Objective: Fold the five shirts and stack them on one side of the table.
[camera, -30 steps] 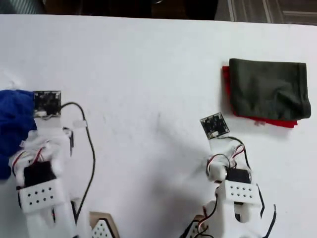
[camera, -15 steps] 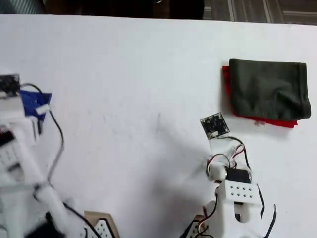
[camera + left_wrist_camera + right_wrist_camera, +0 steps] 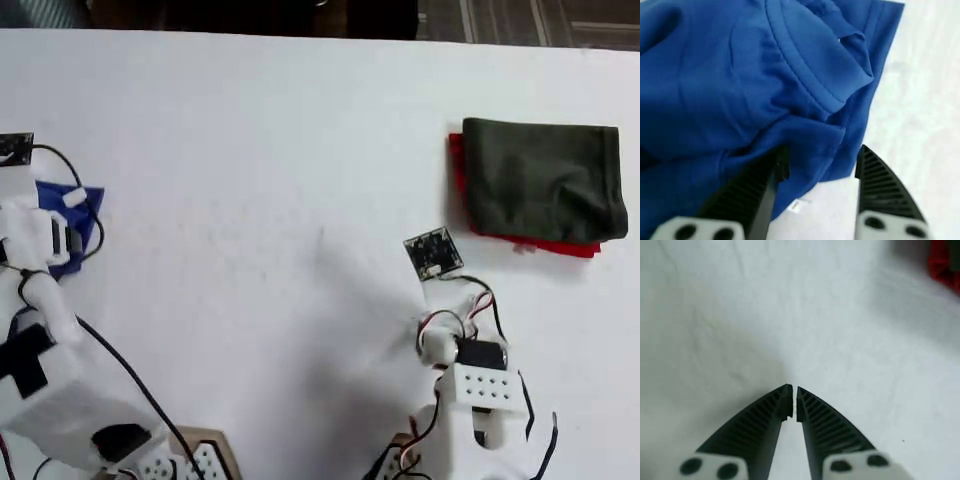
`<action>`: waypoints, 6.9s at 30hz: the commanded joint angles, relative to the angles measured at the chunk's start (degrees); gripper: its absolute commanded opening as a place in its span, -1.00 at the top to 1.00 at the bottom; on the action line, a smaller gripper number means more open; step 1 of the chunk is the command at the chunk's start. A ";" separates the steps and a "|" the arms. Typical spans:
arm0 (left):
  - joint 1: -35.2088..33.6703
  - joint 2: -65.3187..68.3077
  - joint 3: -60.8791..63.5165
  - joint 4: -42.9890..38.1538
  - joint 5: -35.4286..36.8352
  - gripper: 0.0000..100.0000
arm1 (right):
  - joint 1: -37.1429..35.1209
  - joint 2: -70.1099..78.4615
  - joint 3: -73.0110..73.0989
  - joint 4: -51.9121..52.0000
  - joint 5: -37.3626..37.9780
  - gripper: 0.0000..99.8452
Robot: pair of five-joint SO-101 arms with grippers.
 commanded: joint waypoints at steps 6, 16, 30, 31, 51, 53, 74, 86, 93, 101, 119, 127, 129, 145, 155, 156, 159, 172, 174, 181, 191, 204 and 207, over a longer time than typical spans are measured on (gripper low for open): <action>-0.88 2.46 -2.33 -2.90 -0.53 0.90 | -0.22 -1.27 -0.18 -0.66 -0.35 0.96; 1.05 -3.69 -6.02 8.88 0.00 0.95 | -0.22 -1.27 -0.18 -0.66 -0.35 0.96; 28.84 -38.59 -8.48 22.15 2.46 0.95 | -0.22 -1.27 -0.18 -0.66 -0.35 0.96; 31.56 -40.35 -8.48 21.80 2.46 0.95 | -0.22 -1.27 -0.18 -0.66 -0.35 0.96; 52.66 -53.63 -26.86 9.76 19.69 0.95 | -0.04 -1.27 -0.18 -0.66 -0.35 0.96; 52.40 -53.63 -25.98 11.43 19.78 0.95 | -0.04 -1.27 -0.18 -0.66 -0.35 0.96; 20.92 -54.07 19.12 16.18 9.23 0.95 | -4.70 -1.01 -12.04 11.56 -5.45 0.68; 13.63 -54.07 18.77 11.52 9.58 0.95 | -24.57 13.76 -28.31 20.44 -5.98 0.67; 13.71 -54.07 19.21 8.97 9.58 0.95 | -30.99 30.46 -36.84 20.70 -8.26 0.67; 13.71 -54.07 19.12 8.00 9.58 0.95 | -36.62 39.78 -43.08 20.44 -15.30 0.67; 13.71 -53.89 19.30 5.19 9.67 0.95 | -42.42 52.35 -43.25 13.93 -17.32 0.67; 13.89 -53.71 19.30 5.19 9.67 0.95 | -42.33 52.88 -43.16 9.71 -16.88 0.67; 13.89 -53.71 19.30 5.19 9.67 0.95 | -42.33 52.88 -43.16 9.01 -16.88 0.67; 13.89 -53.71 19.38 5.27 9.67 0.95 | -42.59 52.79 -50.11 17.63 -17.32 0.67; 13.89 -53.71 19.38 5.19 9.67 0.95 | -42.68 60.62 -51.52 15.87 -17.41 0.67; 13.89 -53.71 19.38 5.19 9.67 0.95 | -42.68 62.29 -52.31 15.60 -17.41 0.67; 13.89 -53.71 19.38 5.19 9.67 0.95 | -42.68 67.21 -55.82 15.96 -17.41 0.67; 13.89 -53.98 22.20 4.40 9.67 0.95 | -38.29 64.75 -59.60 20.00 -17.23 0.96; 13.89 -53.98 24.13 3.43 9.67 0.95 | -36.35 60.35 -59.60 21.23 -16.88 0.96; 15.38 -53.89 28.53 3.34 9.67 0.95 | -26.95 43.91 -59.60 21.76 -16.79 0.96; 28.57 -54.07 18.42 12.92 9.76 0.95 | -13.85 35.38 -65.41 22.02 -16.70 0.96; 34.90 -54.07 -13.67 24.97 9.76 0.95 | -3.38 30.99 -93.80 29.41 -12.40 0.96; 34.73 -54.07 -19.21 26.81 9.76 0.95 | -0.40 30.99 -100.66 31.34 -12.40 0.96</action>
